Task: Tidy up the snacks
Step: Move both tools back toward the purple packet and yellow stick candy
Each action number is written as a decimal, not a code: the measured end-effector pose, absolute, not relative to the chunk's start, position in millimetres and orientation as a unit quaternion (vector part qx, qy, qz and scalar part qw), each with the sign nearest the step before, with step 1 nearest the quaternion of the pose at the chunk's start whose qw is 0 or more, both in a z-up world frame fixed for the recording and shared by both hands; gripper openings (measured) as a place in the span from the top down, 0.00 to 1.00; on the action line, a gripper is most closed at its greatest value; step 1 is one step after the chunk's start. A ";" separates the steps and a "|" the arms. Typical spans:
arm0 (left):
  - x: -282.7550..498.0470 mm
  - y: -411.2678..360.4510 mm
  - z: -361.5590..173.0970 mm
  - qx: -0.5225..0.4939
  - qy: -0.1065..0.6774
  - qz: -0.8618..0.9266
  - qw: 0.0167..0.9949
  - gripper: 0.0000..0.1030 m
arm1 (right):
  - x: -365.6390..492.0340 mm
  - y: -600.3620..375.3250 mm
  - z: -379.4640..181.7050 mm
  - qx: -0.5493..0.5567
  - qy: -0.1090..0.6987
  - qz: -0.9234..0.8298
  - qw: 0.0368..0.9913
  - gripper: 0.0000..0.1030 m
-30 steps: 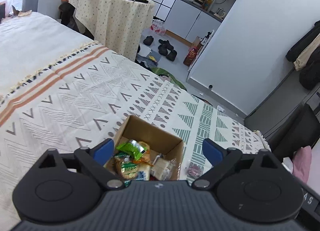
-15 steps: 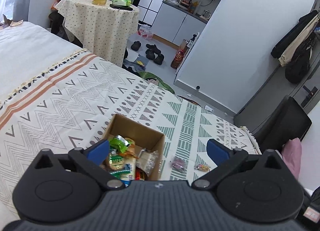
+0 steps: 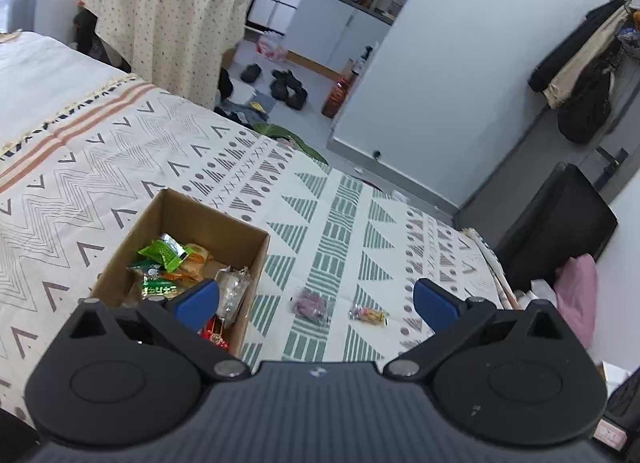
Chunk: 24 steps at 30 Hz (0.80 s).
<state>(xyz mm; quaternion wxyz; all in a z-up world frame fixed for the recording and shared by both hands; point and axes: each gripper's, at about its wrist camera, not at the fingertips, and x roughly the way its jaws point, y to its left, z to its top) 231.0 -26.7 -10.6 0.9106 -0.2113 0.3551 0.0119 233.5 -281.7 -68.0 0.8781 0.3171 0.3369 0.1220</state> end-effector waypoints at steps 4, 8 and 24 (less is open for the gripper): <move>239.8 -47.3 -19.5 -0.208 0.355 0.014 0.911 0.00 | 241.3 -296.6 -77.4 0.333 0.344 0.113 0.871 0.00; 250.5 -61.7 -32.2 -0.216 0.359 0.023 0.907 0.00 | 252.6 -309.0 -85.6 0.346 0.353 0.101 0.863 0.00; 301.4 -95.0 -98.4 -0.222 0.401 0.039 0.888 0.14 | 278.1 -336.7 -147.7 0.430 0.362 0.059 0.825 0.01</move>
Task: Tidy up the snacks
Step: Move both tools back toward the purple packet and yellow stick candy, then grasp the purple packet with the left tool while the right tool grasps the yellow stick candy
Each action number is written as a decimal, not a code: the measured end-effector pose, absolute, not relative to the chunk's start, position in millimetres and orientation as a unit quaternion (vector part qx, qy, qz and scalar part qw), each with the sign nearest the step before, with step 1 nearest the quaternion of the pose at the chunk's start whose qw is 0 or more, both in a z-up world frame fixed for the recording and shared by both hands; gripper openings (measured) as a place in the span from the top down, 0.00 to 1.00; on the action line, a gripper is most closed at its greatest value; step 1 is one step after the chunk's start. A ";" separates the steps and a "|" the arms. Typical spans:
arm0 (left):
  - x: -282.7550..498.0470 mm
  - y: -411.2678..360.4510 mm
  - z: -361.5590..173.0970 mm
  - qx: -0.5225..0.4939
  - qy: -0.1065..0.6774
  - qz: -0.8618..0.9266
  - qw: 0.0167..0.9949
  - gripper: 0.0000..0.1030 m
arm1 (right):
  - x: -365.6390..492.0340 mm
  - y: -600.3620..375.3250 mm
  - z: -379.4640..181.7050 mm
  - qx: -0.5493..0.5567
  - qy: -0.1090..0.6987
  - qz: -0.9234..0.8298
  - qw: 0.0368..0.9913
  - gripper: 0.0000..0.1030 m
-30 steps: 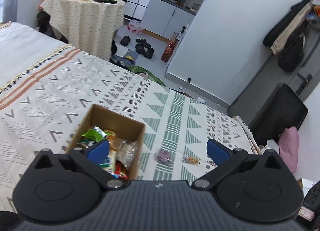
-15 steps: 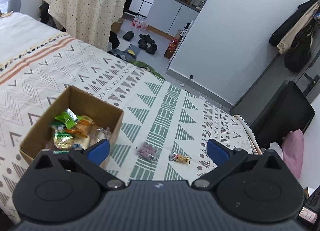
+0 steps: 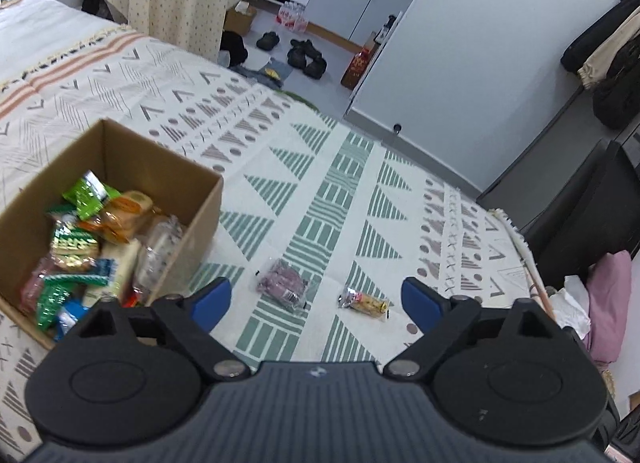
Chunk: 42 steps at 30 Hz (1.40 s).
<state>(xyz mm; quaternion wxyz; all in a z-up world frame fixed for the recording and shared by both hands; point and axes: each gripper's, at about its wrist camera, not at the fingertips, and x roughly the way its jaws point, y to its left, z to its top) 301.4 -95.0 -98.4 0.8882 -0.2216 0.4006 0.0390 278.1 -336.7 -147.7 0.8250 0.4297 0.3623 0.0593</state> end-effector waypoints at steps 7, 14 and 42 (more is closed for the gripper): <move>326.3 -100.4 -129.0 -0.216 0.426 0.052 0.877 0.31 | 301.0 -335.5 -180.4 0.447 0.394 0.065 0.800 0.18; 351.8 -107.3 -161.5 -0.224 0.451 0.060 0.862 0.38 | 317.0 -337.1 -206.8 0.458 0.411 0.058 0.786 0.26; 423.0 -103.9 -227.4 -0.220 0.491 0.082 0.839 0.46 | 379.5 -322.2 -251.1 0.459 0.421 0.035 0.782 0.39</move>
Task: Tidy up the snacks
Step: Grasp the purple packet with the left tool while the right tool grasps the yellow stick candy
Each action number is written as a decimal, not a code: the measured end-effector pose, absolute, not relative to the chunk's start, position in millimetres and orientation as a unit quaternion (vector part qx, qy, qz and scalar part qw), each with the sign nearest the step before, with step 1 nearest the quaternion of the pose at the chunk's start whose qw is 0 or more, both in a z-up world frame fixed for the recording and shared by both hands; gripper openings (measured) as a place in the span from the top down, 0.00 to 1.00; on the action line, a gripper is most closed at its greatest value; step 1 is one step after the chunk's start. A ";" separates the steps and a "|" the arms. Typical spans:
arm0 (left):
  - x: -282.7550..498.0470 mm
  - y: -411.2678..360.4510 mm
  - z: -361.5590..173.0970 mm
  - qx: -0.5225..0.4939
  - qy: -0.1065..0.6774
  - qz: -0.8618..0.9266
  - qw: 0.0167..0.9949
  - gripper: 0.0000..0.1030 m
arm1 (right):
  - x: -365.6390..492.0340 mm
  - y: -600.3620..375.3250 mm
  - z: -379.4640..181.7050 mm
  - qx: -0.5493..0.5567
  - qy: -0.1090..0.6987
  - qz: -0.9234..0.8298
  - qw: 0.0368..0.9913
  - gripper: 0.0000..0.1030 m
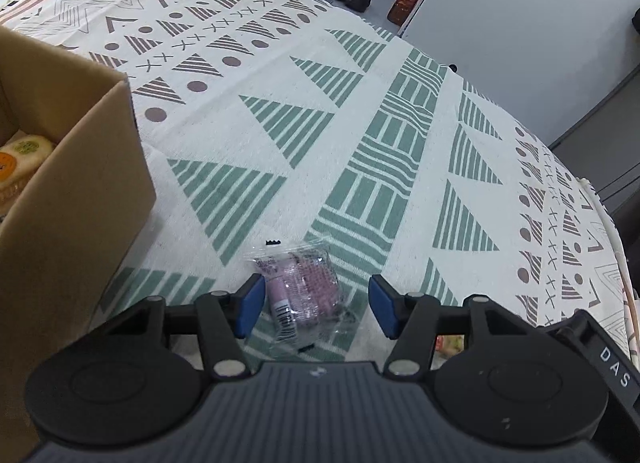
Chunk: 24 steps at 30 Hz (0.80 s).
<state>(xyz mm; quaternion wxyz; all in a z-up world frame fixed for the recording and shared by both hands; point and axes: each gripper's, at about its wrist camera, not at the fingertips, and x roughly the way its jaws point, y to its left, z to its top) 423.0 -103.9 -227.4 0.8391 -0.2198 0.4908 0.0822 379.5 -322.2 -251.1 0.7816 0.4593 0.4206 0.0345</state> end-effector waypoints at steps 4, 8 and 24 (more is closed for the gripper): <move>424.1 -99.2 -227.6 -0.219 0.492 0.089 0.838 0.66 | 385.5 -317.1 -248.6 0.437 0.426 0.025 0.792 0.44; 420.4 -97.4 -224.4 -0.213 0.493 0.081 0.840 0.68 | 391.0 -312.8 -247.5 0.414 0.436 0.011 0.799 0.60; 382.4 -99.9 -191.1 -0.200 0.482 0.063 0.851 0.69 | 366.9 -321.5 -230.6 0.401 0.430 0.010 0.809 0.85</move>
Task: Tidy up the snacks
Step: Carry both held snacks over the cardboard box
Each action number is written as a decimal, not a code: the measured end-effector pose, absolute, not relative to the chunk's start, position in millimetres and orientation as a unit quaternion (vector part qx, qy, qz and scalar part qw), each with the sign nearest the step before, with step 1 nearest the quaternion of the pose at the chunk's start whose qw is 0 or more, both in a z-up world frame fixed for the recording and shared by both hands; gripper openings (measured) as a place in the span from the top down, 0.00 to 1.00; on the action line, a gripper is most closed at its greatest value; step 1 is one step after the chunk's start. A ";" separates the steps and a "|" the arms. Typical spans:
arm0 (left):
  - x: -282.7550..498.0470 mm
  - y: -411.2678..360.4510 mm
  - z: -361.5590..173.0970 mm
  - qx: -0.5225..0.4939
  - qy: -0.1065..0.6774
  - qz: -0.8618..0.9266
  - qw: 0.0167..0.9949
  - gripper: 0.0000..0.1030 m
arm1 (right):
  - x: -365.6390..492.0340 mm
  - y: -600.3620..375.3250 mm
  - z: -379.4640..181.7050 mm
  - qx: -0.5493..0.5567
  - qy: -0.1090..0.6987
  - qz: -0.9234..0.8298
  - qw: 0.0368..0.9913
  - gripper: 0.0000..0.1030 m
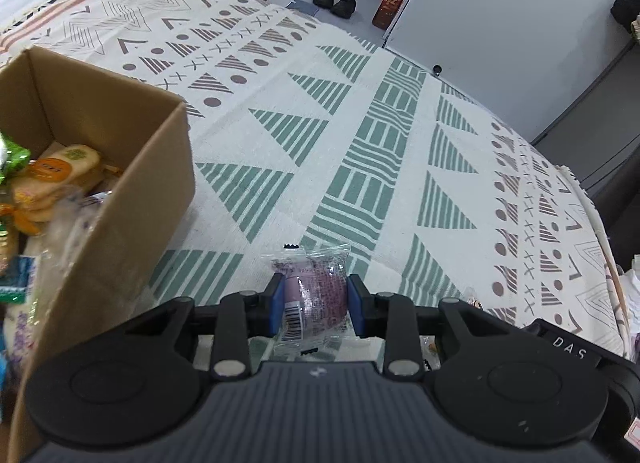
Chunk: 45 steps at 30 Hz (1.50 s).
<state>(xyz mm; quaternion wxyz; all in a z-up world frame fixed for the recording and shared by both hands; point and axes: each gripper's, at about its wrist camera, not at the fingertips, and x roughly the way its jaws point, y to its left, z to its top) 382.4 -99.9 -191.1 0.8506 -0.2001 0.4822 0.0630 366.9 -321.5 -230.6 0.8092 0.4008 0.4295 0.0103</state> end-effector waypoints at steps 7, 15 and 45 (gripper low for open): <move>359.4 -93.5 -167.5 -0.200 0.468 0.059 0.859 0.69 | 344.7 -322.5 -208.3 0.406 0.410 0.028 0.817 0.85; 332.3 -82.4 -137.7 -0.198 0.446 0.054 0.871 0.69 | 326.1 -315.1 -178.6 0.409 0.378 0.054 0.828 0.85; 271.8 20.8 -86.2 -0.225 0.397 0.062 0.888 0.69 | 263.4 -228.1 -135.6 0.405 0.322 0.173 0.838 0.85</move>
